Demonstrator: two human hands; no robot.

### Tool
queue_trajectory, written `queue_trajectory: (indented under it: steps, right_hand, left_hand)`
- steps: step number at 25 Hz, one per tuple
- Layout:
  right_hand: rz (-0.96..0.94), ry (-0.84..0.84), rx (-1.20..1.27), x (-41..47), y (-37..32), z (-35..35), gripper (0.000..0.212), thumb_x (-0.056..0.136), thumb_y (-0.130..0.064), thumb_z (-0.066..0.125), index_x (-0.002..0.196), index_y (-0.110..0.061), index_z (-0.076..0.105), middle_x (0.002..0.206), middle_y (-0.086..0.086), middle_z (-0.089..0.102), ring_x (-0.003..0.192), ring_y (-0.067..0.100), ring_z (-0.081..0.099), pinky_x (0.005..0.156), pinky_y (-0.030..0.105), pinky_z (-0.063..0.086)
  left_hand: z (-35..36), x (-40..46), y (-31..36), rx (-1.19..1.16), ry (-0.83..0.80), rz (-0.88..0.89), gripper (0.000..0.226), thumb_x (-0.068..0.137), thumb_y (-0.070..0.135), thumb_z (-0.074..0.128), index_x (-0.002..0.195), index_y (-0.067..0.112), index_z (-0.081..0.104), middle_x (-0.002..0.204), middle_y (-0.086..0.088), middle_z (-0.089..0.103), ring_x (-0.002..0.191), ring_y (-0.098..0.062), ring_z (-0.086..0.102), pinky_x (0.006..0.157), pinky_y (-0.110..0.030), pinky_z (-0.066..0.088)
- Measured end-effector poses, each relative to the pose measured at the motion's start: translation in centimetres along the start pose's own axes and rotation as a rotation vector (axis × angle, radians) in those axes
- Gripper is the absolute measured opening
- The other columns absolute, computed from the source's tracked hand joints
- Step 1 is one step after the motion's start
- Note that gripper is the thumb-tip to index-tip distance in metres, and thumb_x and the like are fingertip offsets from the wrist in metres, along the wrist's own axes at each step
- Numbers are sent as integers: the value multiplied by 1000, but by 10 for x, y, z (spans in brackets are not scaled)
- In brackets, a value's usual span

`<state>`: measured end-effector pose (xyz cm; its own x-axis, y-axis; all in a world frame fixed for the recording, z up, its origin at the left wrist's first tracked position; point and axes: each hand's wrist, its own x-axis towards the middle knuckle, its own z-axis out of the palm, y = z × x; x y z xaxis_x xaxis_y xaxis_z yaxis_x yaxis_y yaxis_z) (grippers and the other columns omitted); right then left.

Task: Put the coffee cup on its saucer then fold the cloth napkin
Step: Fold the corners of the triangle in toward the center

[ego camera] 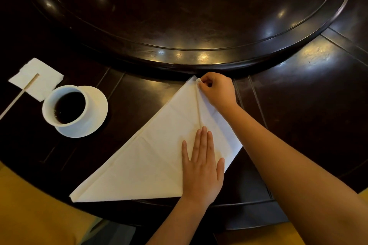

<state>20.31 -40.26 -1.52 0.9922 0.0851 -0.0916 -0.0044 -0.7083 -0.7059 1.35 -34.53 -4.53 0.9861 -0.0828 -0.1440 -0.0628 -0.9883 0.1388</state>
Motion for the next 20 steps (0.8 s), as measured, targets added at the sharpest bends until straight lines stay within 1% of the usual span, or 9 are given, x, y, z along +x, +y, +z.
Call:
queue_trajectory:
  steps: [2, 4, 5, 6, 7, 8, 9, 15, 20]
  right_hand:
    - [-161, 69, -59, -12, 0, -2, 17, 88, -17, 61, 102, -9, 66, 94, 10, 69, 86, 23, 62, 83, 38, 51]
    - [-490, 80, -262, -31, 12, -4, 23, 88, -15, 60, 108, -6, 65, 102, 14, 69, 96, 30, 62, 87, 42, 49]
    - [-614, -9, -348, -42, 21, -4, 29, 90, -17, 57, 117, -7, 61, 115, 15, 66, 110, 31, 58, 95, 45, 45]
    - [-661, -159, -428, -50, 30, -4, 38, 93, -20, 52, 129, -9, 51, 132, 14, 55, 126, 29, 46, 107, 45, 33]
    - [-648, -302, -494, -56, 37, -4, 45, 97, -25, 44, 139, -12, 37, 146, 9, 39, 138, 24, 28, 115, 43, 17]
    - [-623, -380, -540, -56, 44, -3, 49, 99, -29, 36, 145, -15, 23, 153, 5, 24, 142, 19, 11, 117, 40, 4]
    - [-605, -396, -574, -53, 49, -3, 52, 100, -32, 30, 146, -16, 13, 155, 4, 14, 142, 16, 2, 116, 38, -4]
    - [-541, -353, -708, -34, 46, 5, 64, 95, -48, 14, 147, -15, -3, 158, 4, 0, 142, 15, -7, 115, 37, -8]
    - [-471, -353, -776, -23, 35, 5, 66, 95, -50, 17, 147, -16, -6, 158, 4, -3, 143, 16, -8, 115, 43, -10]
  left_hand:
    - [0, 0, 1, 20, -22, -2, 74, 85, 54, 46, 142, 9, 31, 149, -11, 32, 138, -27, 19, 108, -54, 17]
    - [-1, 0, 1, 33, -46, -1, 75, 86, 55, 44, 143, 10, 28, 150, -11, 30, 139, -27, 20, 109, -54, 16]
    - [-2, 1, 2, 37, -50, 0, 75, 86, 55, 43, 144, 10, 26, 150, -11, 28, 139, -27, 20, 109, -54, 16]
    - [-2, 1, 1, 40, -50, 4, 75, 86, 55, 45, 144, 11, 26, 150, -11, 29, 139, -28, 22, 109, -55, 17]
    - [-2, 1, 0, 44, -50, 12, 76, 84, 54, 49, 143, 11, 27, 150, -11, 31, 139, -28, 24, 109, -55, 19]
    - [-2, 0, -2, 48, -45, 22, 78, 82, 53, 54, 143, 12, 29, 149, -10, 33, 138, -28, 25, 108, -55, 21]
    - [-2, -3, -4, 53, -39, 33, 79, 80, 52, 57, 142, 12, 30, 149, -10, 33, 138, -27, 25, 107, -56, 22]
    - [-3, -28, -15, 65, -47, 93, 85, 76, 52, 62, 142, 11, 28, 148, -11, 34, 137, -29, 29, 104, -59, 24]
    - [-1, -48, -25, 80, -51, 162, 80, 82, 51, 54, 144, 9, 26, 151, -11, 22, 139, -27, 21, 104, -62, 19]
